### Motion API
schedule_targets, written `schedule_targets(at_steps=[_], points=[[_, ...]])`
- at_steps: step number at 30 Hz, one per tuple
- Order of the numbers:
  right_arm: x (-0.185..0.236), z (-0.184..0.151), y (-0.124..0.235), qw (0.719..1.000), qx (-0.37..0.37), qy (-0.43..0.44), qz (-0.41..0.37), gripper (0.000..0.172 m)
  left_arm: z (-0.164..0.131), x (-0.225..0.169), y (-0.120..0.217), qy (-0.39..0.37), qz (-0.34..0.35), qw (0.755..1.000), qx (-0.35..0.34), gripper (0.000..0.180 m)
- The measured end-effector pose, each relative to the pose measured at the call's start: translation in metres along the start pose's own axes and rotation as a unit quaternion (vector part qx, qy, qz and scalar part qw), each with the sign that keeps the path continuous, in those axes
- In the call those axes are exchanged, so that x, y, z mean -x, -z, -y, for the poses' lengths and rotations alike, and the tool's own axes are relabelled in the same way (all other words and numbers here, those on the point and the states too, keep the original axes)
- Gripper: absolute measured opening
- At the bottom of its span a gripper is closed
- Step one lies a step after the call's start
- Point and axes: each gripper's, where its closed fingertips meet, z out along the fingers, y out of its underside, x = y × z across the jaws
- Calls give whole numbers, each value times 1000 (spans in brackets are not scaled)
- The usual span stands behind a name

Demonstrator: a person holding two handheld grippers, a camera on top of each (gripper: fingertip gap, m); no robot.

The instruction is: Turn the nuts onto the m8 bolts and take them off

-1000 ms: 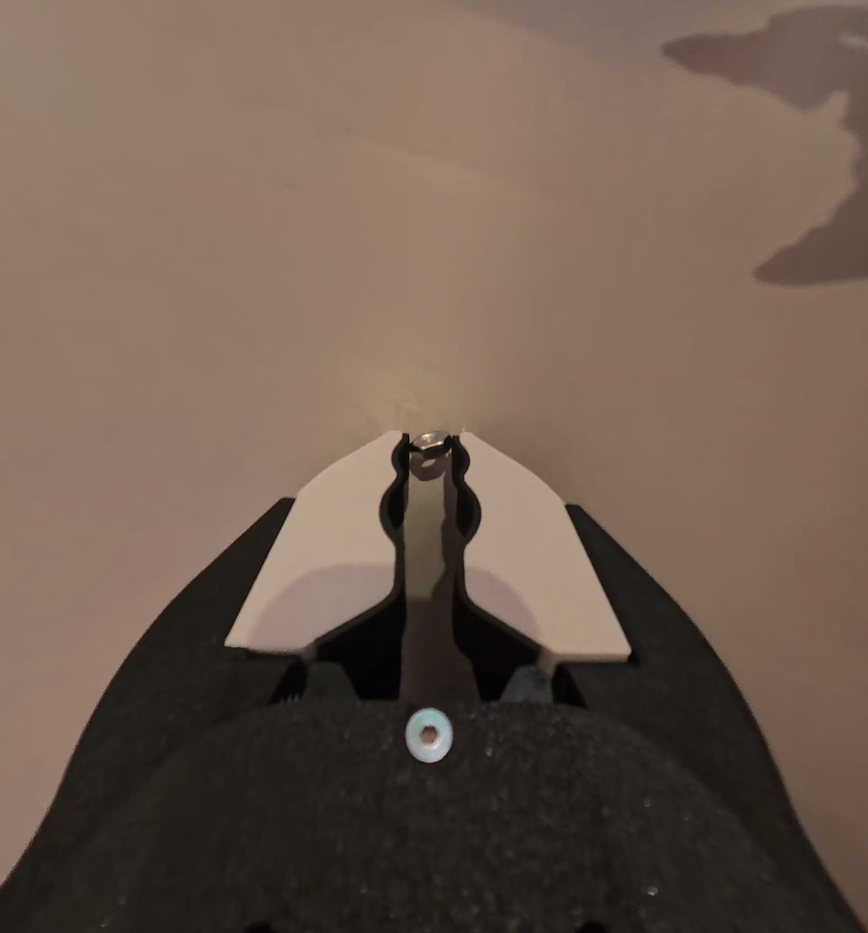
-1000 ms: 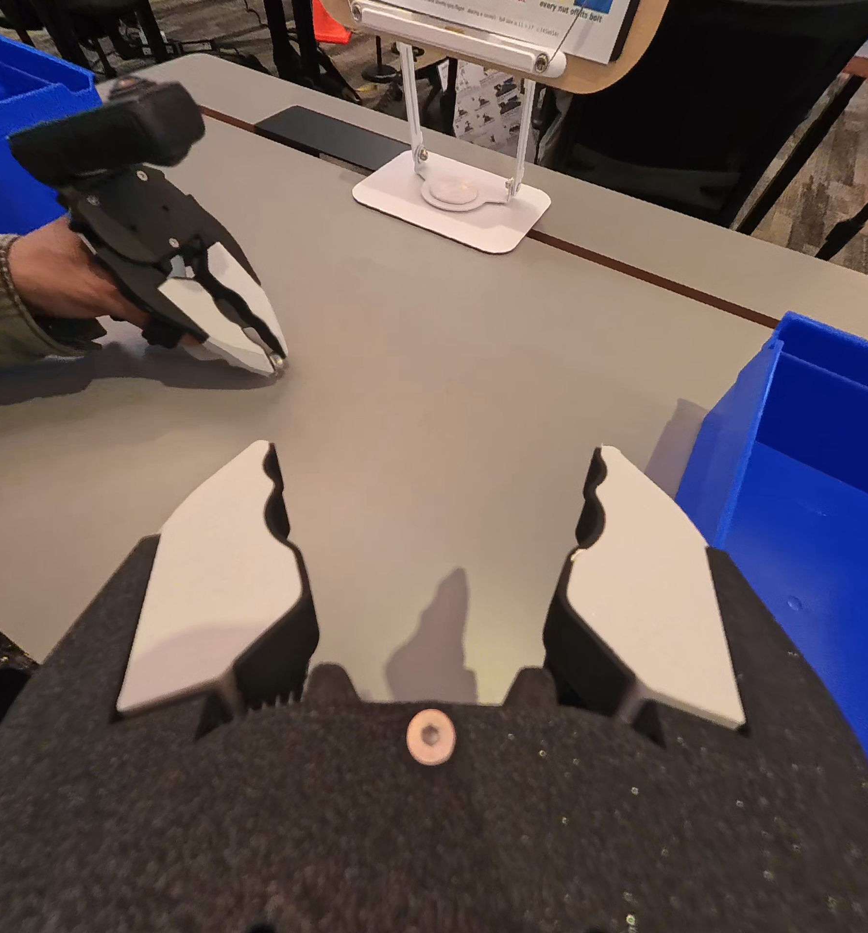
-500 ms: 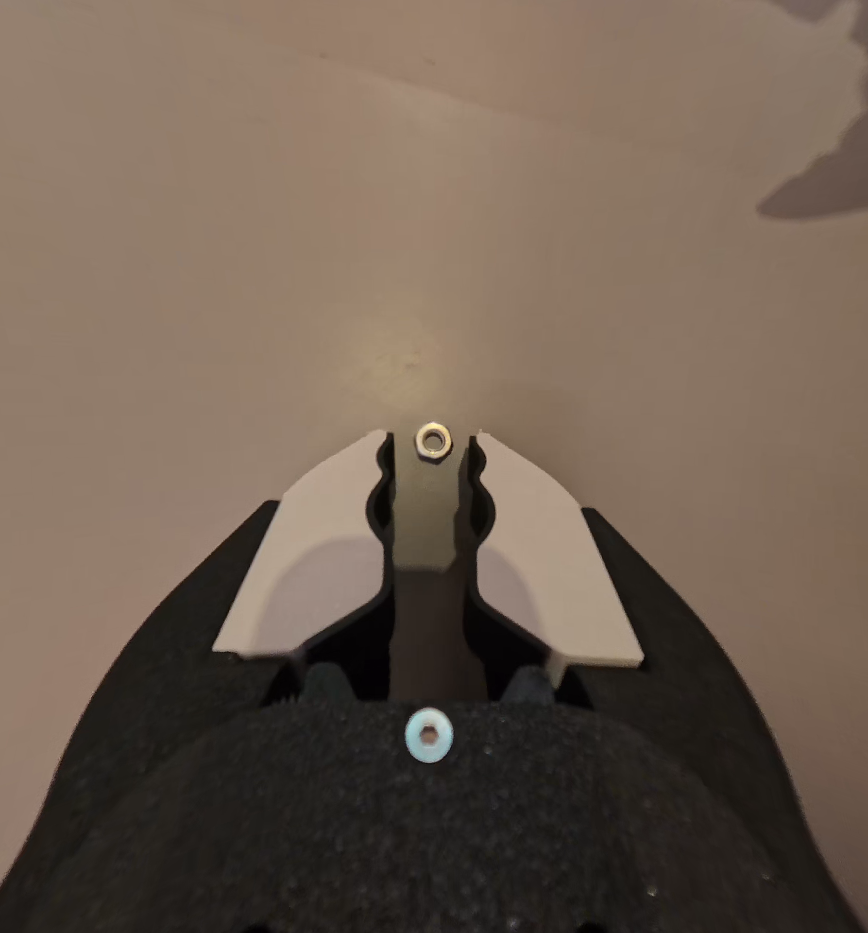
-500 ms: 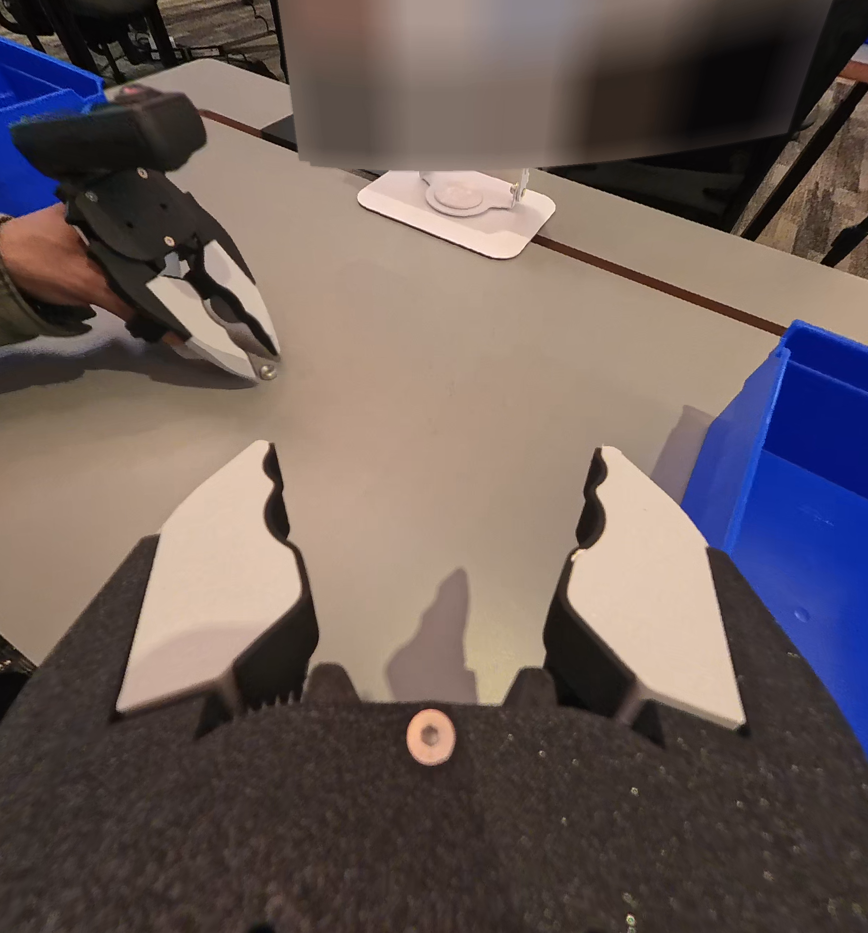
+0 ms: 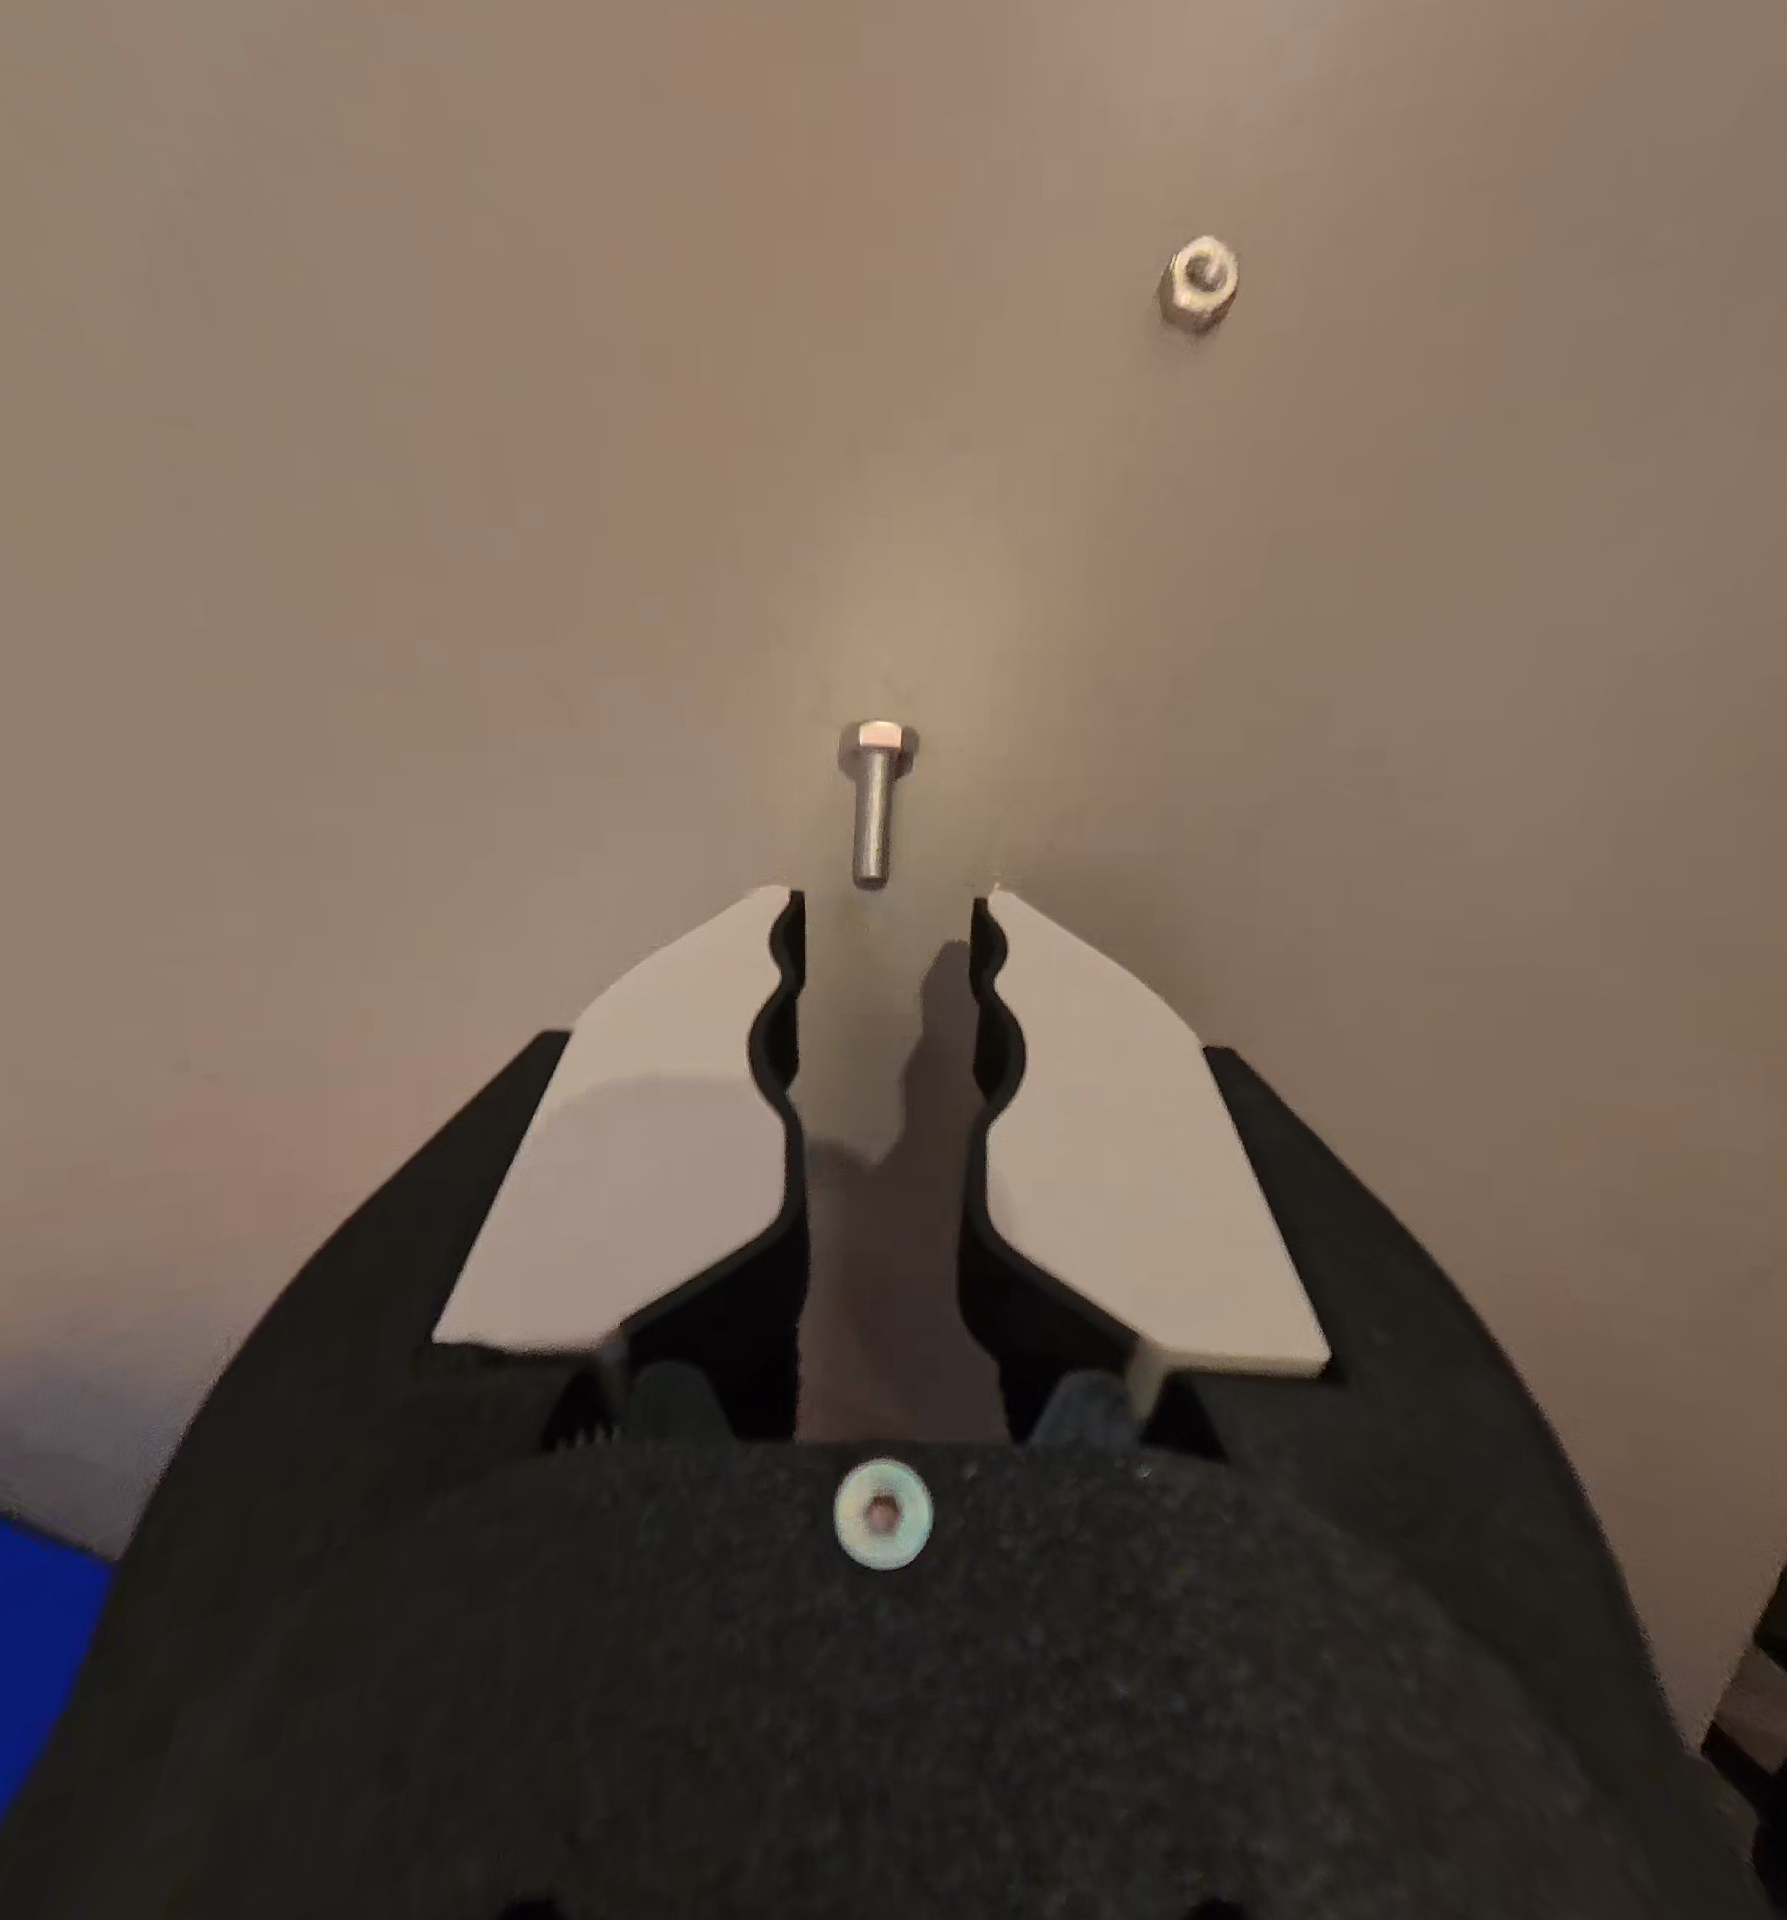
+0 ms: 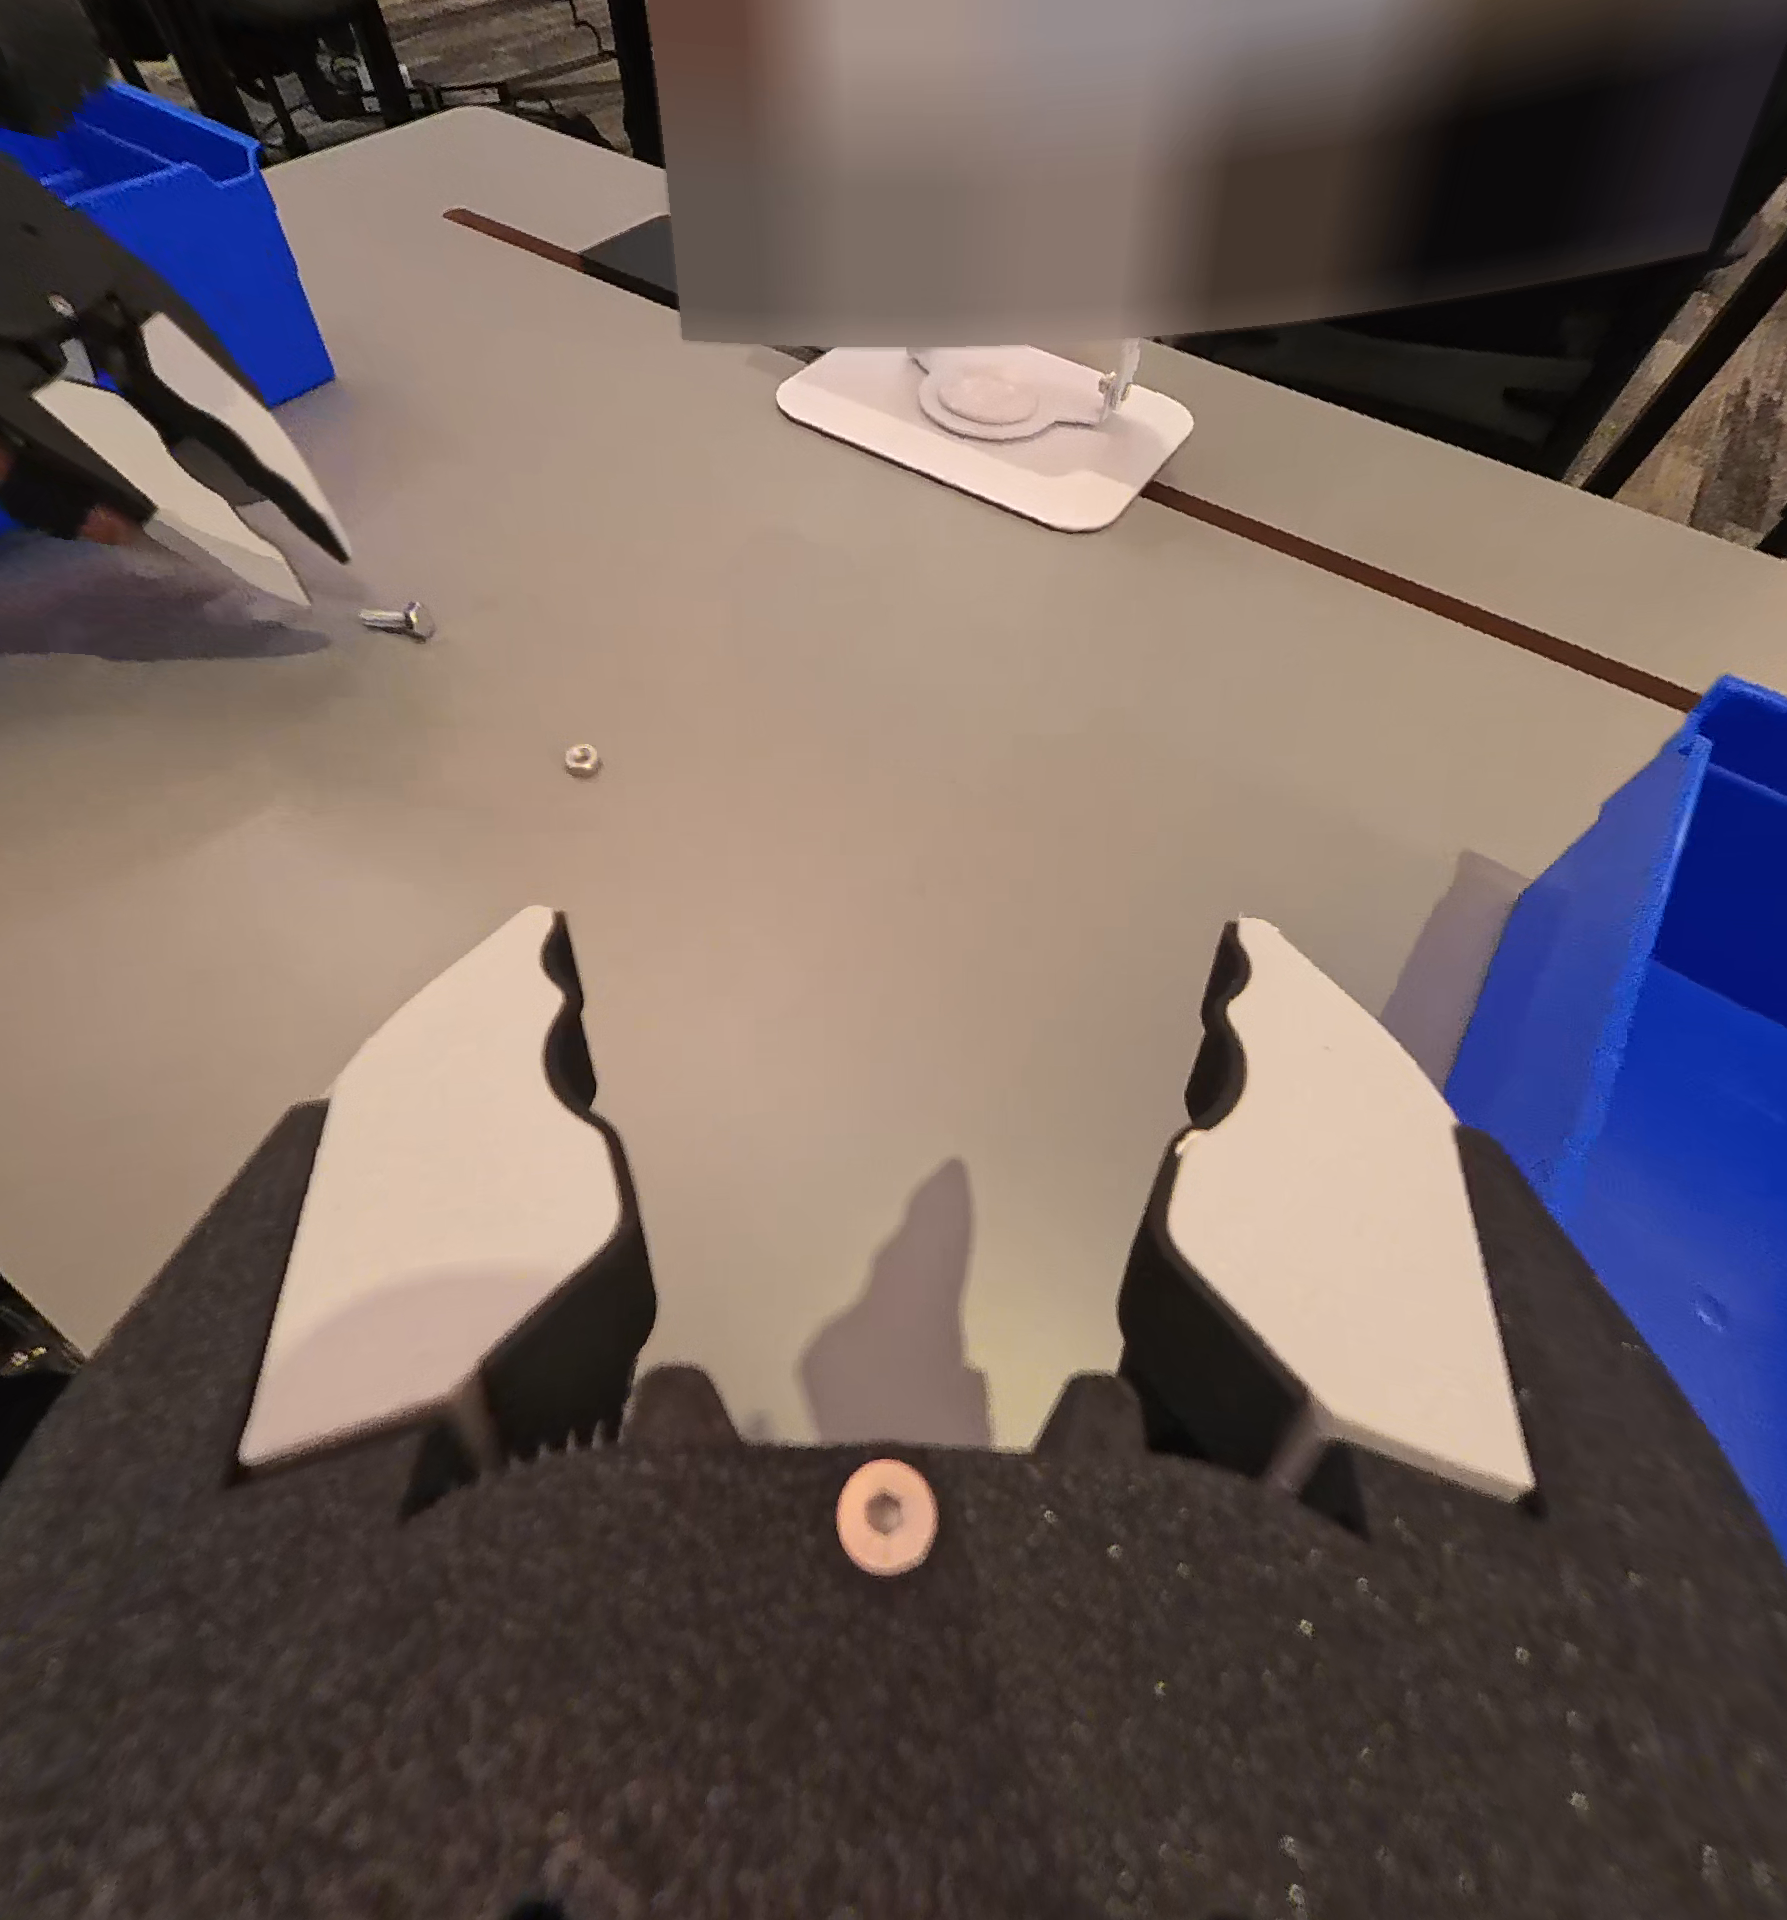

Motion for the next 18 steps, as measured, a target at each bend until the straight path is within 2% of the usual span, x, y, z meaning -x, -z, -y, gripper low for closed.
schedule_targets(at_steps=[1, 9, 13, 18], points=[[1, 1, -1, 1000, 0, 2, 2, 113, -2, -1, -3, -4, 3, 1000, 7, 30], [0, 2, 6, 1000, -3, 2, -7, 113, 1, 2, -20, -12, 3, 1000, 20, 24], [-3, 2, 9, 1000, -4, -1, -13, 113, 1, 1, -25, -18, -5, 1000, 23, 7], [-3, 1, 8, 1000, -7, 0, -9, 113, 0, 0, -20, -51, -2, 995, 83, 7]])
